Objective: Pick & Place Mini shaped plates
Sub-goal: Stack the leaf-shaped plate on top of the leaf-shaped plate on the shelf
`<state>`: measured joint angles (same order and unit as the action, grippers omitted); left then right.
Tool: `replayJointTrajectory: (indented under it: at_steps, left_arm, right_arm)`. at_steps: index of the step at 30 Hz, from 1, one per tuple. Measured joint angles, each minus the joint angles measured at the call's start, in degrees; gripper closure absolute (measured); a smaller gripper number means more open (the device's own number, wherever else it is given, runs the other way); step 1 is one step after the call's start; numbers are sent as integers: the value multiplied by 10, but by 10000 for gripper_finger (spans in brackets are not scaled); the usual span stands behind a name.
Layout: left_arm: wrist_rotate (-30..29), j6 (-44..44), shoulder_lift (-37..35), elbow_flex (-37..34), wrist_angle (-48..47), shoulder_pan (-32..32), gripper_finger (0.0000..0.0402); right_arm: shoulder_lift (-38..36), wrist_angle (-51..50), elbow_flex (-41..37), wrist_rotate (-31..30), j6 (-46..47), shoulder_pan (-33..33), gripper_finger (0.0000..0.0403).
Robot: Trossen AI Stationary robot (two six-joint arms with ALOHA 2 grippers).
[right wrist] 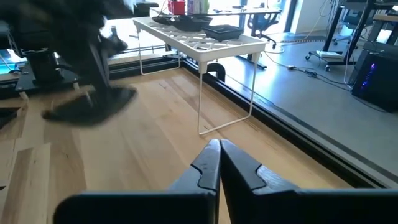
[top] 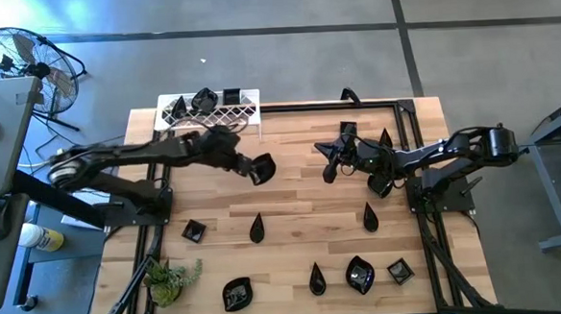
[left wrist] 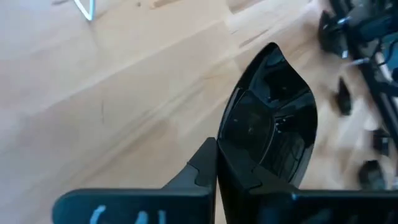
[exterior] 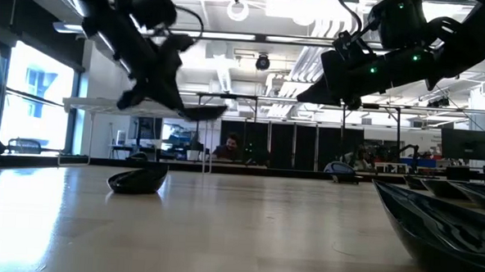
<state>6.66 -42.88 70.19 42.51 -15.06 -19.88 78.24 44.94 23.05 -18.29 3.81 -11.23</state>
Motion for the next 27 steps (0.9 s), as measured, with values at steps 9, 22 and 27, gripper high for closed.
replayJointTrajectory:
  at_steps: [9,22,27]
  left_arm:
    - [-89,36,-104,134,-234,-41,401]
    - [24,166,-98,235,-340,-387,402]
    - [33,206,-75,235,-340,-452,401]
  right_arm:
    - [0,0,0,1,0,0,396]
    - [0,0,0,23,2,0,396]
    - [0,0,0,23,1,0,395]
